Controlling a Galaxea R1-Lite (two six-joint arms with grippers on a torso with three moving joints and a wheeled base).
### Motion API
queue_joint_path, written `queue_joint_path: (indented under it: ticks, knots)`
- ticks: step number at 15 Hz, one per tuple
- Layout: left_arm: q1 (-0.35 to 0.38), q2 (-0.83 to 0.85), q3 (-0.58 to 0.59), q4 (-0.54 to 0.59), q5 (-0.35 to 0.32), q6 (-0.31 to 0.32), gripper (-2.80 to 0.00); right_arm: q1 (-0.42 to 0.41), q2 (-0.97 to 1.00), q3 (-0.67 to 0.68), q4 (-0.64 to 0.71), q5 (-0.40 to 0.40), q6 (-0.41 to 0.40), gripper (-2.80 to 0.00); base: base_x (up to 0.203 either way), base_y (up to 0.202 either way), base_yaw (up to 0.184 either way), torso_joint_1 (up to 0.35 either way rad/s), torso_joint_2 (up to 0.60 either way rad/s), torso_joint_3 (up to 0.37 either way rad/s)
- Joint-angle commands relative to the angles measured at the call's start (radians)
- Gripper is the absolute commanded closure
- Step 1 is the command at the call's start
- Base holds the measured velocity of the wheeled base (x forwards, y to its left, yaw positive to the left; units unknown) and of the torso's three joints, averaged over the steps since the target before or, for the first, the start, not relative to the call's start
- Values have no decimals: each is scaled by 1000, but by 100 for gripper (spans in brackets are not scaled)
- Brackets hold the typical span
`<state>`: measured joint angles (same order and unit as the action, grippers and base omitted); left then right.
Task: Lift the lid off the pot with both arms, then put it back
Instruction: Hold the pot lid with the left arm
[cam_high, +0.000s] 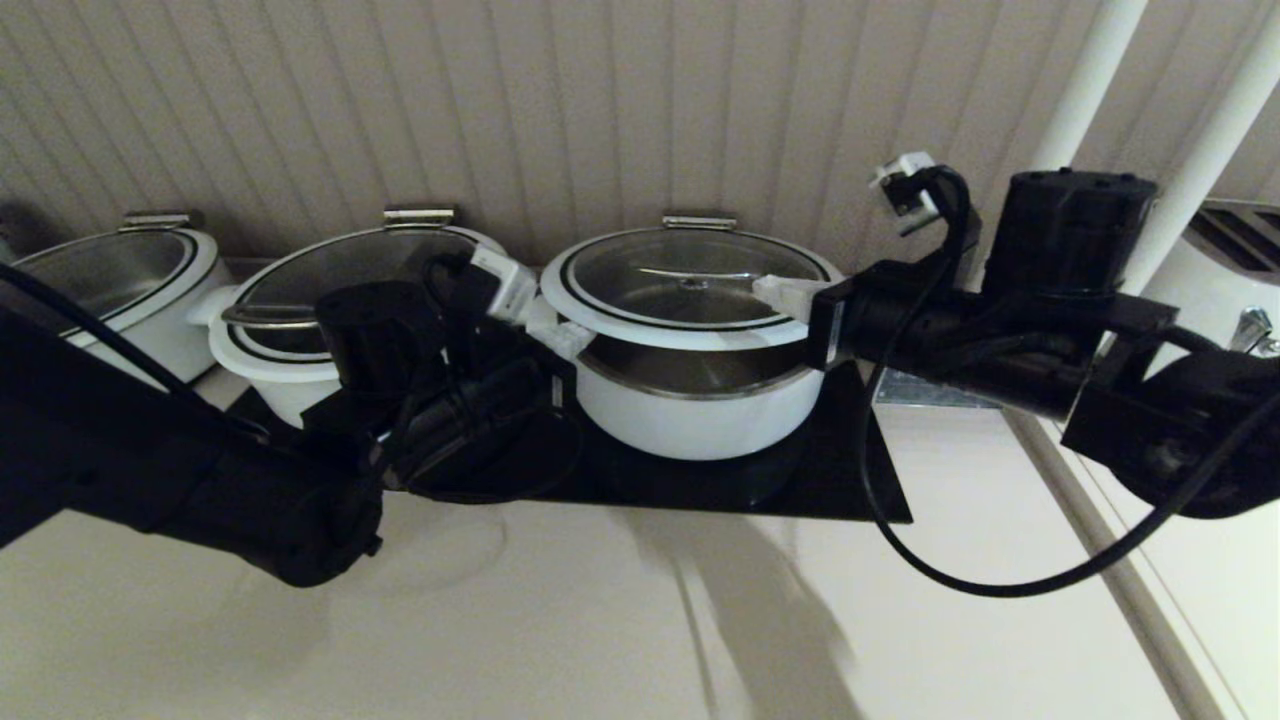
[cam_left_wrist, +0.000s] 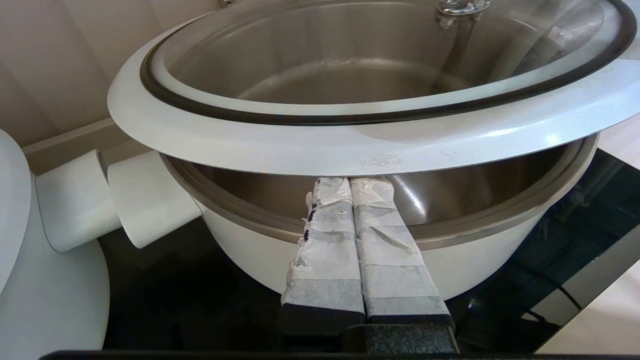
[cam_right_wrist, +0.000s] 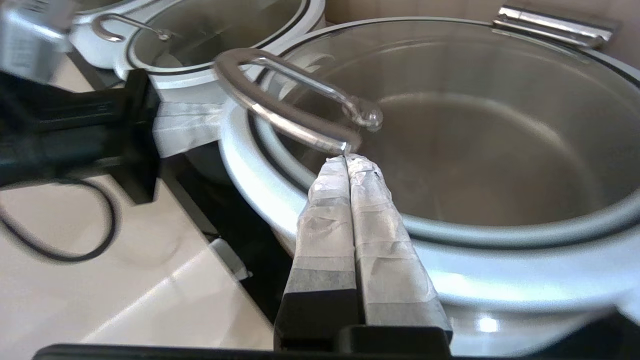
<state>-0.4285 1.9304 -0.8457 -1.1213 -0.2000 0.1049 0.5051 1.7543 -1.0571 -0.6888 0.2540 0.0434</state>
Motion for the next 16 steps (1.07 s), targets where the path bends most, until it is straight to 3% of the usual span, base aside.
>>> queue_joint_path:
  ticks: [1, 10, 16]
  knots:
    - [1, 0, -1, -8, -1, 0, 0, -4, -70, 44, -2, 1, 13, 0, 0, 0, 0, 0, 0, 0]
    - [4, 25, -22, -8, 1, 1, 0, -73, -199, 307, -26, 1, 36, 0, 0, 0, 0, 0, 0, 0]
    - [4, 36, -47, -8, 1, 0, 0, -85, -89, 345, -205, -16, 38, 0, 0, 0, 0, 0, 0, 0]
